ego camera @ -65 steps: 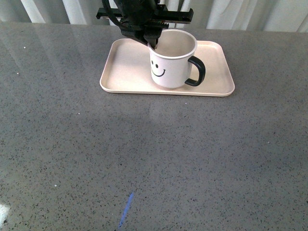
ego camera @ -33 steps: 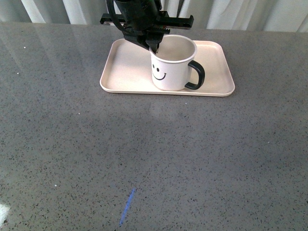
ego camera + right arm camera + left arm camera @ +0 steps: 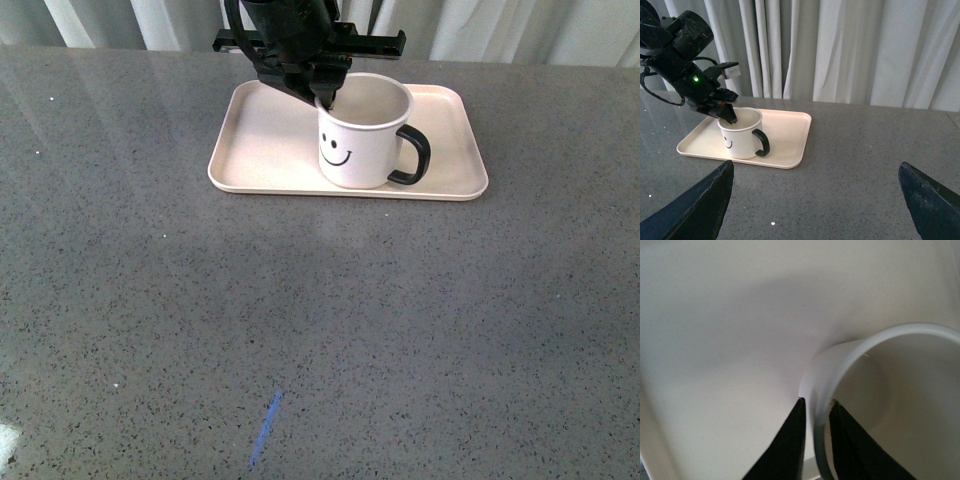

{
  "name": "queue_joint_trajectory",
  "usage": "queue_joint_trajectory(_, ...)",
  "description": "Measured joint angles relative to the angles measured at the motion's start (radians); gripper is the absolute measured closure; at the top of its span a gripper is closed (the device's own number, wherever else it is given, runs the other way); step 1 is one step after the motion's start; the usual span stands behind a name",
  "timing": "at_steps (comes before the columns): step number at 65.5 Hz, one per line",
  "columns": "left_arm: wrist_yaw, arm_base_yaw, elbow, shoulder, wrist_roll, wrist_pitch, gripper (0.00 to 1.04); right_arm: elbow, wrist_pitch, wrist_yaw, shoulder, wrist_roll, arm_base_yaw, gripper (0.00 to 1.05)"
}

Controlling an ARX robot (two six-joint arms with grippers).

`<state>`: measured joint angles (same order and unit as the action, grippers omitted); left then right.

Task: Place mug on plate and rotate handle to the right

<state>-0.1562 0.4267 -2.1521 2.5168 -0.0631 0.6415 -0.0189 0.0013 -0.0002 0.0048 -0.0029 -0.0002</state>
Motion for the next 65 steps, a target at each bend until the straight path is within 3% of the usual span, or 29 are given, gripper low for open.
queue_joint_trajectory(5, -0.003, 0.0, 0.0, 0.0, 0.006, -0.003, 0.58, 0.0, 0.0, 0.0, 0.0, 0.0, 0.0, 0.09)
queue_joint_trajectory(27, -0.016, 0.011, 0.108, -0.083, 0.032, -0.101, 0.09, 0.0, 0.0, 0.0, 0.0, 0.0, 0.0, 0.09)
queue_joint_trajectory(37, -0.02, 0.019, 0.221, -0.196, 0.042, -0.182, 0.09, 0.0, 0.0, 0.0, 0.0, 0.0, 0.0, 0.09)
queue_joint_trajectory(48, 0.029, 0.006, 0.501, -0.456, 0.023, -0.417, 0.09, 0.0, 0.0, 0.0, 0.0, 0.0, 0.0, 0.09)
queue_joint_trajectory(65, 0.032, -0.002, 0.529, -0.479, 0.011, -0.426, 0.09, 0.0, 0.0, 0.0, 0.0, 0.0, 0.0, 0.09)
